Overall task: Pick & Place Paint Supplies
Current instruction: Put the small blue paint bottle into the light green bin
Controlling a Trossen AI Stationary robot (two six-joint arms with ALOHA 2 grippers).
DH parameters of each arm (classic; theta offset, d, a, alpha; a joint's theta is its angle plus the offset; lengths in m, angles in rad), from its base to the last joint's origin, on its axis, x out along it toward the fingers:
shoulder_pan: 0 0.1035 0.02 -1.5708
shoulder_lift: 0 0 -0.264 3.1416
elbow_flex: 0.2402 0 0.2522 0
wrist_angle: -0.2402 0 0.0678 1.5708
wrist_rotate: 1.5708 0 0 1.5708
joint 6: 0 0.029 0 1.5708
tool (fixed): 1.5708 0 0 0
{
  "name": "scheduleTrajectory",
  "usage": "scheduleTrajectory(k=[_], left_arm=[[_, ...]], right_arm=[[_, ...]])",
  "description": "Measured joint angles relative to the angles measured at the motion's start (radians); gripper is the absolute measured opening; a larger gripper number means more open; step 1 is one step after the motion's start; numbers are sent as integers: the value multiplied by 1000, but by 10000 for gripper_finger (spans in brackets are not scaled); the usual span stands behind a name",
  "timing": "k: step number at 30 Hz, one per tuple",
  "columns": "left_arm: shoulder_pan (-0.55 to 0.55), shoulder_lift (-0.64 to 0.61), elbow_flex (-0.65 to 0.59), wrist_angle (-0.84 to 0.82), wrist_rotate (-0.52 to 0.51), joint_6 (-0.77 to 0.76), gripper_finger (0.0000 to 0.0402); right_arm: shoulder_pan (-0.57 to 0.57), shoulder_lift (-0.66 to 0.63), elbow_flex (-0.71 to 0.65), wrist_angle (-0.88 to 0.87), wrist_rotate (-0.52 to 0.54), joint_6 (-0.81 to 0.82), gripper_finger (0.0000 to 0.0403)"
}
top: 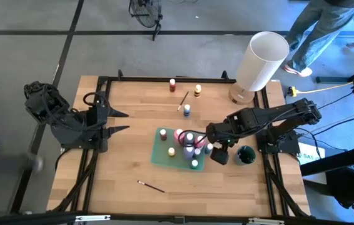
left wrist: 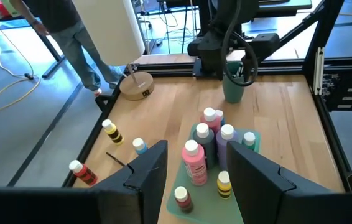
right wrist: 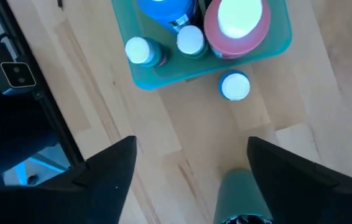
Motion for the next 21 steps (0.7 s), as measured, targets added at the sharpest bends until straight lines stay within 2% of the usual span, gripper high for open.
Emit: scheduleTrajectory(k=[7, 11, 19, 21], left_arm=[[0, 0, 0, -5, 0, 1, 159], [0, 0, 0, -11, 0, 0, 159], [0, 3, 0, -16, 0, 1, 159], [0, 5, 0, -27, 0, 0, 159]], right_arm=[[0, 0, 0, -2, 4, -26, 347], [0, 0, 0, -2, -14, -85, 349], [-17, 0, -22, -34, 33, -208, 348], [-31, 0, -40, -42, 16, -228, 348]])
